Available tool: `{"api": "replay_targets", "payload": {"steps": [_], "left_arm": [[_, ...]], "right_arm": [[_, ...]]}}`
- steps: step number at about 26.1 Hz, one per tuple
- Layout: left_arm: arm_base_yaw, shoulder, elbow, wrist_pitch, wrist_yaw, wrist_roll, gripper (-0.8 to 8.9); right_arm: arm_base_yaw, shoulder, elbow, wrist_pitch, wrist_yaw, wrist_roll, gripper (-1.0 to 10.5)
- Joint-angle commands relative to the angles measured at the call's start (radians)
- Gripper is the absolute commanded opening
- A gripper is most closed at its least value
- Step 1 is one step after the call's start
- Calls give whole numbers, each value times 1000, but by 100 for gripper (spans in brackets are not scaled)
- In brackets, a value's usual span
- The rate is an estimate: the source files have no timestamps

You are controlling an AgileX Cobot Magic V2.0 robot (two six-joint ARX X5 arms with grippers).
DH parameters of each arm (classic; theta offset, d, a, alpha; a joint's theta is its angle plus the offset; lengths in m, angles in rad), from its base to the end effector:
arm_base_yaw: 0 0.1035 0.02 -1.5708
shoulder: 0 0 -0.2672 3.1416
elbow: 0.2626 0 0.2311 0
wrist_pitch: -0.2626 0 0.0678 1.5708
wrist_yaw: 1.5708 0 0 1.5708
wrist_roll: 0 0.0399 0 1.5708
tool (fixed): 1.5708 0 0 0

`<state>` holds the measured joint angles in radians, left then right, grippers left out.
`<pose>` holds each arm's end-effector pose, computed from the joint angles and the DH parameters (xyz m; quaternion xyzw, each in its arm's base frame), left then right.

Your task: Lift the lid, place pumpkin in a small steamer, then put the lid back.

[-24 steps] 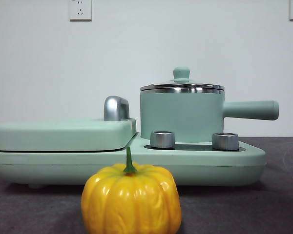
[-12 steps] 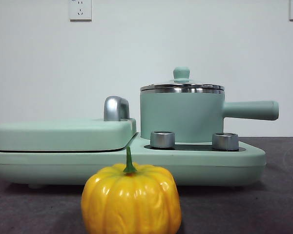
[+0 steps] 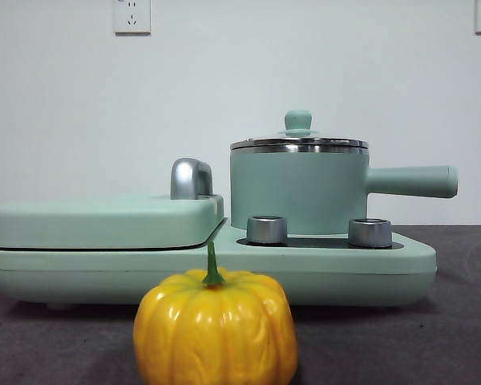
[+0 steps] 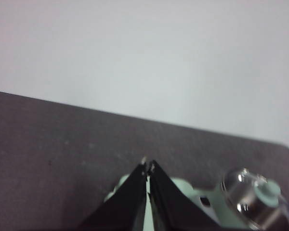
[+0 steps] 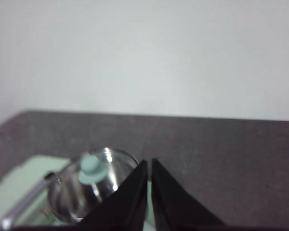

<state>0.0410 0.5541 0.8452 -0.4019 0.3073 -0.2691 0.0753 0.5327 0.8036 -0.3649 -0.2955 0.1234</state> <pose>0.0949 -0.0082 0.3539 -0.1423 0.0718 -0.1240 0.9794 0.0932 0.0187 0.3468 0.0657 0.0580 0.1809 0.9796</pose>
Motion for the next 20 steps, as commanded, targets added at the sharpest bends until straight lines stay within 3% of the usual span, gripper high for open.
{"api": "replay_targets", "payload": {"steps": [1, 8, 13, 16, 17, 20], "left_arm": [[-12, 56, 53, -19, 39, 107, 10], [-87, 169, 111, -92, 61, 347, 9], [-157, 209, 114, -171, 60, 528, 9], [-185, 217, 114, -188, 60, 575, 12], [-192, 217, 114, -187, 60, 576, 38], [-208, 217, 114, -177, 60, 575, 254]], "right_arm": [[20, 59, 38, -18, -5, -98, 12], [81, 186, 56, -55, -75, -230, 12], [152, 231, 56, -136, -61, -408, 13], [189, 239, 56, -185, -19, -479, 42], [198, 239, 56, -192, -6, -488, 87], [215, 238, 56, -197, 16, -499, 275]]}}
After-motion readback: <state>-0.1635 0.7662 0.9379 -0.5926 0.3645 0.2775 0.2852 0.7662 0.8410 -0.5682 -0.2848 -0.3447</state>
